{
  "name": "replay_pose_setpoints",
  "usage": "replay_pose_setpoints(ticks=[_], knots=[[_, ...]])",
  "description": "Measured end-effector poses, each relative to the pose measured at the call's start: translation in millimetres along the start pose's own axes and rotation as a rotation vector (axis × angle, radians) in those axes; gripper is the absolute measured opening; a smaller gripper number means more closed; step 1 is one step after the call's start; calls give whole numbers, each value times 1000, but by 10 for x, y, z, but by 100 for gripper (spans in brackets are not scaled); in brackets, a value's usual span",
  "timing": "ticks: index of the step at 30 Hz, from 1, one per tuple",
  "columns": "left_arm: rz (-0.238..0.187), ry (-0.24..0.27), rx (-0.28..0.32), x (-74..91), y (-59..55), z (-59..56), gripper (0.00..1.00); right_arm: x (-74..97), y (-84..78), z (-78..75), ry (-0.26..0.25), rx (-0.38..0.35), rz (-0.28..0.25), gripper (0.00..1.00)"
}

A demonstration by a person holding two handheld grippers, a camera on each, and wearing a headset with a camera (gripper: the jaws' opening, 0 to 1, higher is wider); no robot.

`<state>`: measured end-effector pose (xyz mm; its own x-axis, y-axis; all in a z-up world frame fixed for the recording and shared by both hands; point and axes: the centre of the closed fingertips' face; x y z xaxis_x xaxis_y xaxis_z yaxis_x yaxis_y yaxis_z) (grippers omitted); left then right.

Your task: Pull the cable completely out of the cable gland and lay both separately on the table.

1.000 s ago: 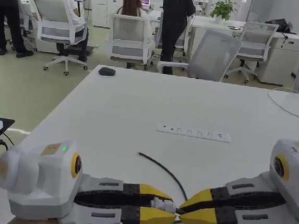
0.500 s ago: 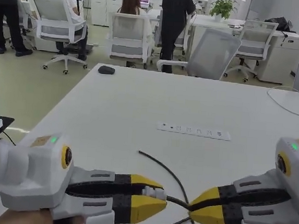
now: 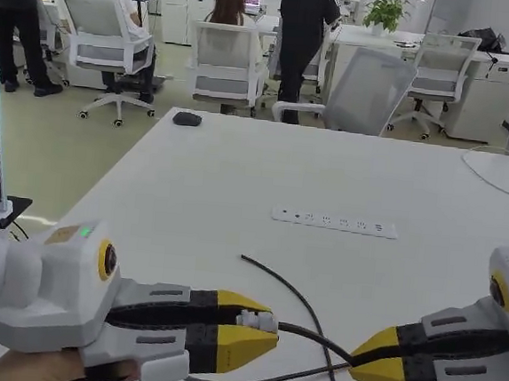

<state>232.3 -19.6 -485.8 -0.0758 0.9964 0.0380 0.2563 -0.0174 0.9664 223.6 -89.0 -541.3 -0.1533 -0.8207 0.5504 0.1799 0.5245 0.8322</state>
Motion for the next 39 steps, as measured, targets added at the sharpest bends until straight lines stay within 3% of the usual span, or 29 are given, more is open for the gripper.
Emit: replay_pose_setpoints(ticks=[6, 10, 15, 18, 20, 24, 28, 30, 35, 37, 39], knots=[[24, -3, -6, -52, -34, -21, 16, 21, -67, 19, -8, -2, 10, 3], [16, -5, 12, -55, -50, -36, 16, 60, -59, 77, 28, -13, -7, 4], [-7, -3, 22, -32, -9, -40, 16, 144, 250, 100, 27, -10, -93, 10], [16, -10, 10, -79, -35, -59, 16, 130, 569, 135, 48, -6, -185, 10], [26, -14, 2, -113, -53, -74, 16, 92, 707, 118, 50, -16, -207, 12], [24, -20, -1, -157, -54, -101, 16, -30, 792, 145, 58, 17, -180, 17], [31, -29, -7, -195, -62, -157, 16, -115, 730, 199, 81, 29, -135, 15], [37, -28, -10, -212, -70, -168, 16, -115, 721, 216, 90, 24, -137, 14], [28, -23, -9, -207, -66, -123, 16, -172, 665, 269, 110, 18, -108, 12], [28, -22, -13, -213, -59, -111, 16, -190, 616, 264, 110, 27, -96, 6], [32, -18, -17, -210, -64, -92, 16, -182, 615, 264, 114, 21, -121, 4]])
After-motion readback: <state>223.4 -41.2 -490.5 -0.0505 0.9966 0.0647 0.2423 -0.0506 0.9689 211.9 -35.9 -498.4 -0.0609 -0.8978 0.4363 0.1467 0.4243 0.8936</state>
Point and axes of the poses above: the centre of the closed fingertips' face, and the gripper's own axes: x roughly backward along the fingers, z roughly to its left, y roughly out of its top, and after that the axes turned 5 degrees about z, right-handed
